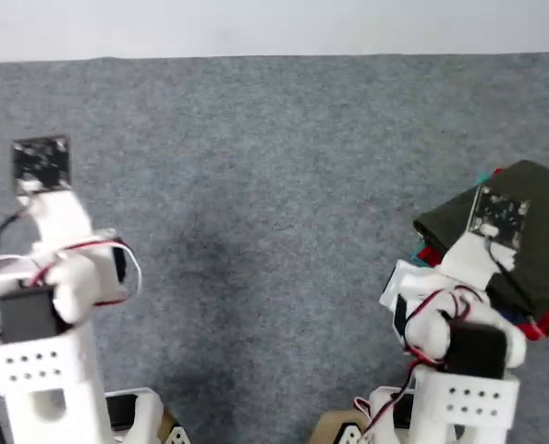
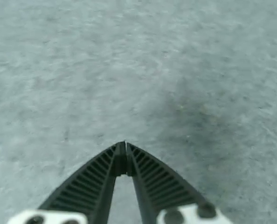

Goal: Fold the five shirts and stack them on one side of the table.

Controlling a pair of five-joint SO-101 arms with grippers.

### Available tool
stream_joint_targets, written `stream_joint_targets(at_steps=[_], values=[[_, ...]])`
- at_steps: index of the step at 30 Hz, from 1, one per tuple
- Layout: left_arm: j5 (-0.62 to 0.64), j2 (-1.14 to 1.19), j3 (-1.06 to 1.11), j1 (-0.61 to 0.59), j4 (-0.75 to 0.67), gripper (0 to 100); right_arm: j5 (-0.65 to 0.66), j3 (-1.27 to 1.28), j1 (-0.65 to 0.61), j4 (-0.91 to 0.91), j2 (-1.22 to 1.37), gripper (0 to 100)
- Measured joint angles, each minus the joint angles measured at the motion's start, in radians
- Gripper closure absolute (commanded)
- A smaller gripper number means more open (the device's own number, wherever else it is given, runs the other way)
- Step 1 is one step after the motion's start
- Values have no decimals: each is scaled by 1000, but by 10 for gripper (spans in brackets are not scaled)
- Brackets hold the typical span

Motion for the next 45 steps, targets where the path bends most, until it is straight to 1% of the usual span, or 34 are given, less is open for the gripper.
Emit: stream_joint_targets(at_steps=[4,10,12,15,18,24,30,36,40,45], values=[[8,-146,186,63,-101,994,-2,104,-3,-57,-69,990],[11,-450,535,72,-308,994,-2,226,-5,-130,-158,990],[11,-568,652,74,-356,994,23,247,-26,-146,-181,990],[11,-750,799,77,-382,994,51,292,-58,-169,-207,990],[11,-895,921,77,-384,994,84,342,-63,-222,-219,990],[11,-887,1031,78,-410,994,173,535,-74,-385,-226,990],[11,-887,1115,78,-448,994,183,715,-75,-531,-226,990],[11,-887,1122,78,-456,994,183,876,-75,-654,-226,990],[11,-887,1122,78,-423,994,183,895,-75,-717,-226,990],[11,-887,1122,78,-368,994,186,896,-74,-727,-226,990]])
